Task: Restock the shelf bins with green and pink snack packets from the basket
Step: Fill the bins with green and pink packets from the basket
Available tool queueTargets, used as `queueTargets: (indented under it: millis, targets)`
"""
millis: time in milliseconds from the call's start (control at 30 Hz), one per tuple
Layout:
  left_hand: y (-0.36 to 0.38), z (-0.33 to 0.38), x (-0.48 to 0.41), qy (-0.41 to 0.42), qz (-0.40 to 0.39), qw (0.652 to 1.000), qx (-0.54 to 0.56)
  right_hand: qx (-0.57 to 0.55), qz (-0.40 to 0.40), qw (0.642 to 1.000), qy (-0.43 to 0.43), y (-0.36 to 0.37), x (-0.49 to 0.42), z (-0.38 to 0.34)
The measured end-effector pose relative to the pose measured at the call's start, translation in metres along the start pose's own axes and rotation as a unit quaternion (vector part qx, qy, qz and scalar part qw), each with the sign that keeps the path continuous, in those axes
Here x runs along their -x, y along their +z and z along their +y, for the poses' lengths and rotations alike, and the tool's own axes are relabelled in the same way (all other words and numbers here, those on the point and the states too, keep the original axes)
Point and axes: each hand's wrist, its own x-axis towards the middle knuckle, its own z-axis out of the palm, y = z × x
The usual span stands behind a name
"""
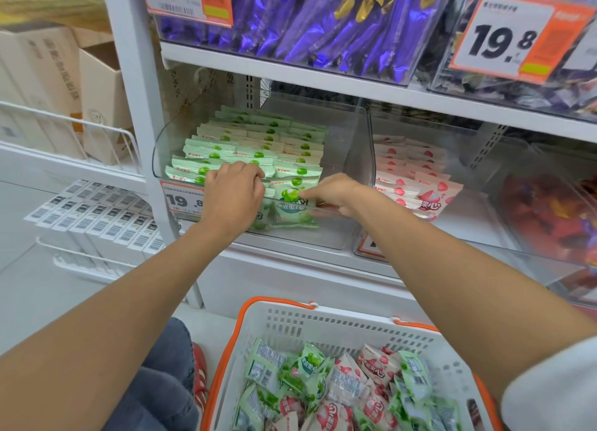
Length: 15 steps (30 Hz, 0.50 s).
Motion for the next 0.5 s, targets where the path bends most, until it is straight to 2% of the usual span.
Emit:
queueTargets:
  millis: [100,400,500]
  targets:
    - [-0.0003,0.0002,0.0001,0.002,-0.001,1.0,0.001,0.014,-0.034,0.999,0.028,0.0,0.0099,-0.0018]
    - [-0.0011,0.0005,-0.0003,0.003,-0.005,1.0,0.006,0.044,0.061,0.997,-0.029,-0.0037,0.0043,0.0019]
    - [-0.0003,0.0007,-0.0009,0.004,0.0,1.0,0.005,0.132,0.06,0.988,-0.048,0.001,0.0051,-0.0005]
